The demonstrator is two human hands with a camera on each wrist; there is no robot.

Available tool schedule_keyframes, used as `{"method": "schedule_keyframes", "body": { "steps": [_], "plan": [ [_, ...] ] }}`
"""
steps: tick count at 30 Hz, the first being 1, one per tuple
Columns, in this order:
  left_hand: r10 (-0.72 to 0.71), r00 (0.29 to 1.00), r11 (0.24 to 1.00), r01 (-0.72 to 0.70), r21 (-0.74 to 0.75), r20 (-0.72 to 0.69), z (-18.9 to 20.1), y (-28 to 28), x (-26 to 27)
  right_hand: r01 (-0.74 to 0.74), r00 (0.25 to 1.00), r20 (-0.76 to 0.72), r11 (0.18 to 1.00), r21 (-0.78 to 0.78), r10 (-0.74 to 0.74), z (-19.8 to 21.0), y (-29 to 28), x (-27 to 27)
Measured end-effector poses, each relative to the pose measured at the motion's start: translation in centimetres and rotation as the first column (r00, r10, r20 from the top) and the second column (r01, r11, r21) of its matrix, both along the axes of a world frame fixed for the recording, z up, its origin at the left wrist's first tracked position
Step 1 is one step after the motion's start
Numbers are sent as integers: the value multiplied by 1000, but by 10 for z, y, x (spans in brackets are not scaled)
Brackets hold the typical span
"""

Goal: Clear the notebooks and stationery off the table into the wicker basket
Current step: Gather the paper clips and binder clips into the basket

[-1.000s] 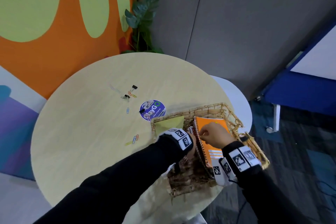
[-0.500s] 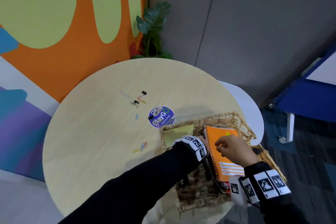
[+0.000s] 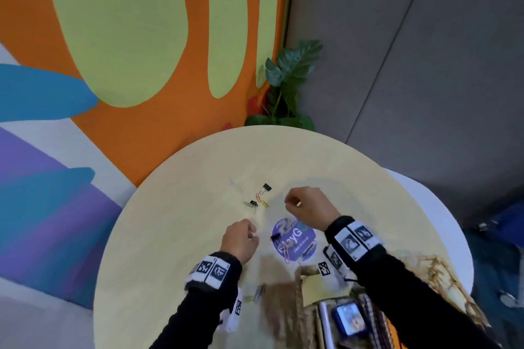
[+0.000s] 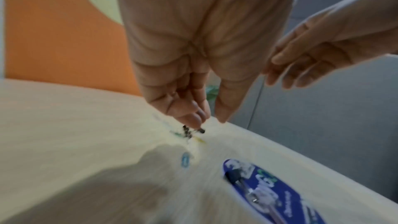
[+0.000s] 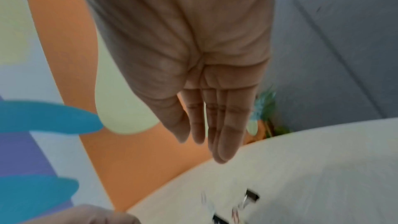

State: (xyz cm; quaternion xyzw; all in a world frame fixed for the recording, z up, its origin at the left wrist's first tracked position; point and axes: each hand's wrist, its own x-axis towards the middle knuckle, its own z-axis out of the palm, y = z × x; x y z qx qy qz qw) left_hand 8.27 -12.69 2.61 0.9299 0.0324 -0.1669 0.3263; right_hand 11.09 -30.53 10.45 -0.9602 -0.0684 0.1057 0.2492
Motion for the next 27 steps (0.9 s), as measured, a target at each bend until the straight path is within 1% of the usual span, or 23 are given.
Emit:
{"method": "schedule_keyframes", "body": {
  "steps": [4,8,12,15,17,19,21,24,27],
  "plan": [
    [98,995,995,-98,-1,8,-37,11,20,-107,987,-127,991,-85,95,-46,53,64],
    [179,983,982,-181,-51,-31,-61,7,37,-145,965,-241,976,-163,103,-86,80,94],
    [175,984,984,-176,-14,-20,-69,6,46,-176,960,-254,956,-233,115,-112,91,109],
    [158,987,987,-158,-12,12,-72,8,48,-167,964,-248,944,-284,97,-122,93,116],
    [147,989,989,-147,2,9,-73,7,48,-141,967,-248,943,-301,65,-124,92,118],
    [150,989,989,-150,17,-1,-74,5,49,-115,969,-243,950,-292,43,-122,87,118],
    [151,988,988,-150,45,-16,-72,3,52,-76,977,-213,965,-249,22,-108,79,115],
    [124,989,985,-113,128,-80,-73,1,61,-2,992,-124,992,-125,-13,-68,61,103],
    [132,981,981,-109,159,-145,-69,-1,67,28,999,-42,999,-32,-30,-26,32,76]
  ]
}}
